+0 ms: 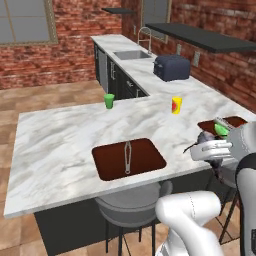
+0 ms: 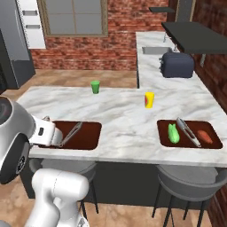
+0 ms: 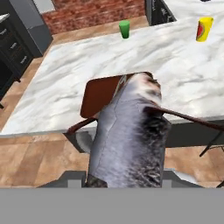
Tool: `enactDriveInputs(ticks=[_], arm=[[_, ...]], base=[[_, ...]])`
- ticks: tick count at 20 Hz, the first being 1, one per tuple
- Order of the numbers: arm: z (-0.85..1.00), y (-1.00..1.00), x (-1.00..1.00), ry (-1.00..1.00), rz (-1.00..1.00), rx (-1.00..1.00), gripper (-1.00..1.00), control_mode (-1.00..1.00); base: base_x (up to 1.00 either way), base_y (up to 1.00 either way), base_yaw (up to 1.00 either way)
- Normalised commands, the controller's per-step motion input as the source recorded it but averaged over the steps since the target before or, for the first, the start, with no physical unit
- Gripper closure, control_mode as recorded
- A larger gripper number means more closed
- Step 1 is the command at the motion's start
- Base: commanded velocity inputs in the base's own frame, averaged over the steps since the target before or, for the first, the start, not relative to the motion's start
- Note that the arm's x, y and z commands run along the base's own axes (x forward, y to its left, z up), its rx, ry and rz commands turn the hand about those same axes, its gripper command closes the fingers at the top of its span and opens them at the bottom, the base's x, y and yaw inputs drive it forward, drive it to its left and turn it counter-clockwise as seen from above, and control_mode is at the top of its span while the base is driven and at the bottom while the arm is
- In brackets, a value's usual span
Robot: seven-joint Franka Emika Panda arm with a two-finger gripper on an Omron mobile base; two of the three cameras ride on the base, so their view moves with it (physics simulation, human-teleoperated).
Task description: Gather the sweet potato and corn from the fridge and place them on a tray on the dining counter. Then gather the fish and steak from the fridge and place them on the other tray.
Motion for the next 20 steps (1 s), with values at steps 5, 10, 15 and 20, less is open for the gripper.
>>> enactDriveInputs(ticks=[5, 10, 15, 20], arm=[[-0.02, 0.02, 0.94, 0.23, 0.07, -0.01, 1.00, -1.00], [-0.39, 0.32, 0.81, 0.20, -0.01, -0.06, 1.00, -1.00], [-0.67, 0.34, 0.24, 0.01, -0.01, -0.10, 1.00, -1.00], [-0.41, 0.21, 0.36, 0.00, -0.01, -0.03, 1.00, -1.00]], base=[[0.00, 0.00, 0.00], [0.00, 0.00, 0.00], [0.00, 0.00, 0.00], [0.00, 0.00, 0.00]])
